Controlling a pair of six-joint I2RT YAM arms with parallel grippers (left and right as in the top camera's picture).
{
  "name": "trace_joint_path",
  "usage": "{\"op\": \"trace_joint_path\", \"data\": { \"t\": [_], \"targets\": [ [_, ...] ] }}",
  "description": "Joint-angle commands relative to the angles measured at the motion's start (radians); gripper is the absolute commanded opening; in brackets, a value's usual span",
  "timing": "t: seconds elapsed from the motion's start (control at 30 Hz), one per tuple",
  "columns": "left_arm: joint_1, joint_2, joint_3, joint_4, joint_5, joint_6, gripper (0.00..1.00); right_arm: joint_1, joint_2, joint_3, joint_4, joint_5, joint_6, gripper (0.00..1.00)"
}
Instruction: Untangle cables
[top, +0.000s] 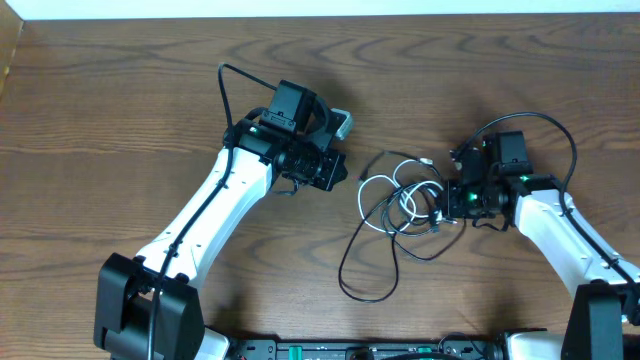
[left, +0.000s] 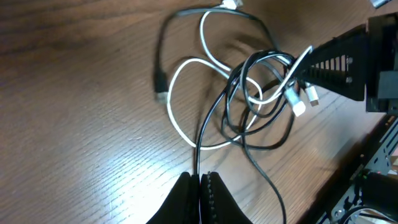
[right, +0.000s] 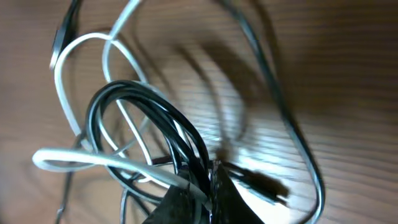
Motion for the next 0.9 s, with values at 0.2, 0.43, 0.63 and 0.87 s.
{"op": "trace_joint_path", "data": {
  "t": [0.2,0.43,0.63,0.87],
  "targets": [
    [-0.015,0.008,-0.001,-0.003,0.056,-0.032,0.29,0.006,-0.001,0.003,0.029,-0.429,-0.101,0.01],
    [-0.048,0.014,-0.002,-0.002,0.056,-0.044,0.38,0.011,-0.001,0.003,0.044,-0.581,-0.16,0.01],
    [-0.066,0.048,-0.002,-0.002,0.056,-0.055,0.38,0.011,-0.001,0.003,0.012,-0.573,-0.159,0.19],
    [-0.08,0.135,-0.002,0.001,0.064,-0.089,0.38,0.011,-0.001,0.003,0.01,-0.564,-0.143,0.38]
  ]
}}
